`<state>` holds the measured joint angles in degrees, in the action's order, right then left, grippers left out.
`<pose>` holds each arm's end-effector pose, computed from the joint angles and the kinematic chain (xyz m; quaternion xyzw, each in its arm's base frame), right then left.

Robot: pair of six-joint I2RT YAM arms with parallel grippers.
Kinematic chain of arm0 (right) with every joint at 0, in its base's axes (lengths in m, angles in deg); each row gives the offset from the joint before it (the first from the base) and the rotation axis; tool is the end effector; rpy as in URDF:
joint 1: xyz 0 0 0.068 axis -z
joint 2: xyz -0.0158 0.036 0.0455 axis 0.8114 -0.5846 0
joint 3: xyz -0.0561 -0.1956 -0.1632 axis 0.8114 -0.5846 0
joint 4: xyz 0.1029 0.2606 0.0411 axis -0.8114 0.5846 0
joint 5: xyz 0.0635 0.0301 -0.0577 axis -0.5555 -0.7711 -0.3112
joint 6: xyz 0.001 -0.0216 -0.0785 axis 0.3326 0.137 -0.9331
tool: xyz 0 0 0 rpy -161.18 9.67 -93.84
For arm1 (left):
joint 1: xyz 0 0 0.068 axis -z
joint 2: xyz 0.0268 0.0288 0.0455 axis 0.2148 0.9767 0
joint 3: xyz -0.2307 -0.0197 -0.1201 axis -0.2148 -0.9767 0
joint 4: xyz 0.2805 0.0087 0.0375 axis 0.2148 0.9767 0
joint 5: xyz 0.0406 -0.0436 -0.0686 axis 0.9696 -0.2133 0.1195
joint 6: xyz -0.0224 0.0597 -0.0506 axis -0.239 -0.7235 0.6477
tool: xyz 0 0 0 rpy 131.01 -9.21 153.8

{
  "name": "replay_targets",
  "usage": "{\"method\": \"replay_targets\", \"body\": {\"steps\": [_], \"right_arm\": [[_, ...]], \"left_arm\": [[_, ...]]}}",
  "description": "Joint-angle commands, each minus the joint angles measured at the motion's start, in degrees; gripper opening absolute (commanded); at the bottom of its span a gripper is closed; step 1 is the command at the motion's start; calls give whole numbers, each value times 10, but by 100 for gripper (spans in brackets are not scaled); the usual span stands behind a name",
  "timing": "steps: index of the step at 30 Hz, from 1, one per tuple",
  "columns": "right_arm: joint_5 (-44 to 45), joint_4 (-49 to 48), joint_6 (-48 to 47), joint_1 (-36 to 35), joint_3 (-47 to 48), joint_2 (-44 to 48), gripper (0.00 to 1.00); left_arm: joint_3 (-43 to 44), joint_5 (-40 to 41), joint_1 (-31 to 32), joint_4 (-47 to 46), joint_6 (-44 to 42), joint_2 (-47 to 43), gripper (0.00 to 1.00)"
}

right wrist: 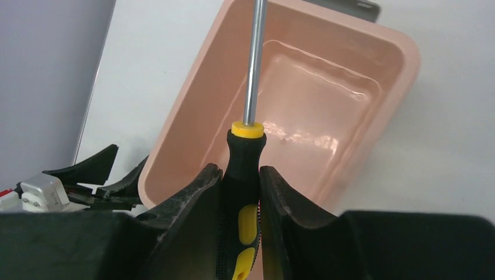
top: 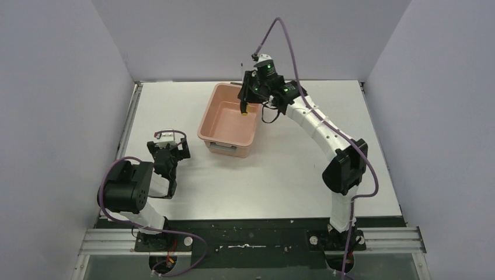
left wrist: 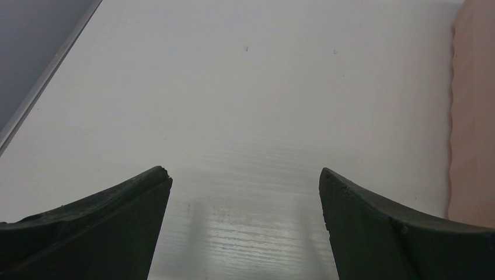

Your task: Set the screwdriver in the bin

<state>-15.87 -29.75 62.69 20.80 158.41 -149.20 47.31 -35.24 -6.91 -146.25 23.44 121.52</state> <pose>0.4003 0.2714 0.3573 -0.0421 0.8768 0.2852 0.3848 0.2835 -0.0101 0.0857 -0.0562 0.7682 0.0513 0.6356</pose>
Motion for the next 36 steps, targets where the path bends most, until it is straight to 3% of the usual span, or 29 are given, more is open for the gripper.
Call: {"method": "replay_targets", "body": {"steps": [1, 13, 25, 32, 35, 36], "right_arm": [[44, -68, 15, -19, 33, -63, 0], [103, -57, -7, -69, 64, -245, 1], [151, -49, -33, -76, 78, -253, 61], [184, -42, -76, -89, 111, -174, 71], [192, -65, -102, -97, 93, -119, 84], [192, -74, -109, -99, 85, -99, 94]], "left_arm": [[5, -11, -3, -16, -5, -7, 97], [4, -10, -4, -16, -5, -7, 97], [5, -10, -4, -15, -5, -7, 97], [5, -10, -3, -15, -5, -8, 97], [5, -10, -4, -16, -4, -8, 97], [4, -11, -3, -16, -5, -8, 97]]}}
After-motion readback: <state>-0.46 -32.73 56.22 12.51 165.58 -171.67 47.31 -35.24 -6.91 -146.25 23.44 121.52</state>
